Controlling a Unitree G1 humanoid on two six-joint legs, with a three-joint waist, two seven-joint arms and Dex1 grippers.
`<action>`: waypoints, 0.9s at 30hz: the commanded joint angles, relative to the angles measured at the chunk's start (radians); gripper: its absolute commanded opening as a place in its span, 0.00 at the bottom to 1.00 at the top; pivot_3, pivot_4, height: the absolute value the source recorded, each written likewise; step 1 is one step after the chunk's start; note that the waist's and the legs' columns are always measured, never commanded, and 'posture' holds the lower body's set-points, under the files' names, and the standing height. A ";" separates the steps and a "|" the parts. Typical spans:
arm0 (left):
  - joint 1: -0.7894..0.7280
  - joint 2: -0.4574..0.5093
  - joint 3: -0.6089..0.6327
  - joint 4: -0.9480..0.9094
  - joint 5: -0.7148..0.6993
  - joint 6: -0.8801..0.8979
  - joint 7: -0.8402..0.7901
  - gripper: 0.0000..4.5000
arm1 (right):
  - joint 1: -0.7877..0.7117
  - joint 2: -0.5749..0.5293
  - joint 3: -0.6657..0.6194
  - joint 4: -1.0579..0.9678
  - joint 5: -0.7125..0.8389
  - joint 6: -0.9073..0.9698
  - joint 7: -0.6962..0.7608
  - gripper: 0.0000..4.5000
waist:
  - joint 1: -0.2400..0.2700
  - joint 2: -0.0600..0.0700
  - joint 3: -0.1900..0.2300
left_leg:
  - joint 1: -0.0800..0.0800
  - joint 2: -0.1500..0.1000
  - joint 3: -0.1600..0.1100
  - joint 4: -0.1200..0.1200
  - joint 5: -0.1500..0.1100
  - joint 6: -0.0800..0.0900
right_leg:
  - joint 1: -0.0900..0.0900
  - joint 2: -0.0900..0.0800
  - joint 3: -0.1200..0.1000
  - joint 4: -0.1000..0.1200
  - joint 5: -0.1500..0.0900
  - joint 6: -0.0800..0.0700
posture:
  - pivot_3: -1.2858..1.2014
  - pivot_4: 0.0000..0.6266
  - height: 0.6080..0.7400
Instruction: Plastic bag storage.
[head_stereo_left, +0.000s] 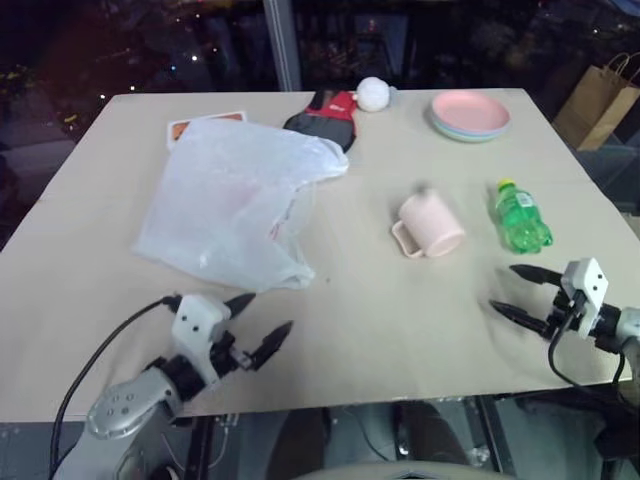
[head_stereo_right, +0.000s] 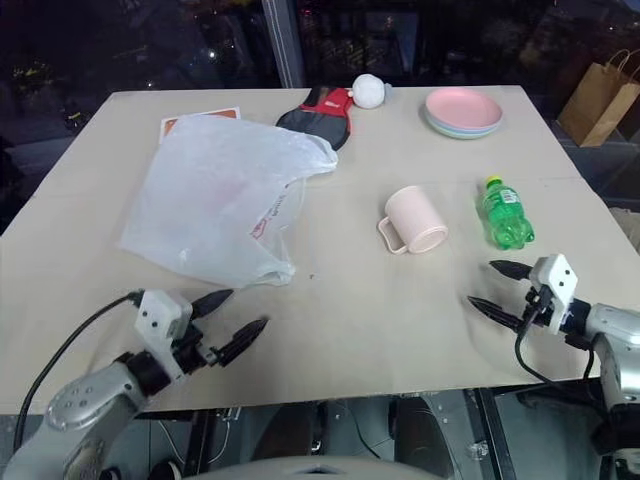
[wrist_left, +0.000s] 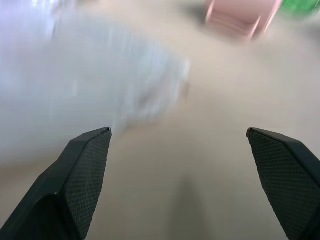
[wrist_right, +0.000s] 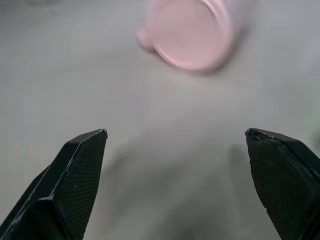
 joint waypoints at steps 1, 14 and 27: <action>-0.180 -0.012 -0.038 -0.046 -0.037 0.117 0.118 1.00 | -0.001 0.001 -0.002 -0.123 0.077 0.090 -0.004 1.00 | 0.000 0.000 0.000 | 0.000 0.000 -0.001 0.001 0.000 0.000 | 0.000 0.001 0.000 0.000 0.000 0.000 | 0.52 0.24 1.00; -0.669 0.145 -0.316 0.295 0.400 0.436 0.383 1.00 | 0.032 0.036 -0.023 -0.316 0.145 0.175 -0.078 1.00 | -0.013 -0.003 0.003 | 0.000 -0.001 -0.001 -0.001 0.000 0.000 | 0.001 0.003 0.003 -0.001 0.003 0.003 | 0.52 0.24 1.00; -0.717 0.053 -0.350 0.402 0.456 0.491 0.342 1.00 | 0.036 0.047 -0.002 -0.485 0.212 0.262 -0.128 1.00 | 0.002 -0.005 0.004 | -0.002 -0.001 -0.002 -0.001 0.000 0.000 | 0.000 0.002 0.001 0.000 0.004 0.002 | 0.52 0.24 1.00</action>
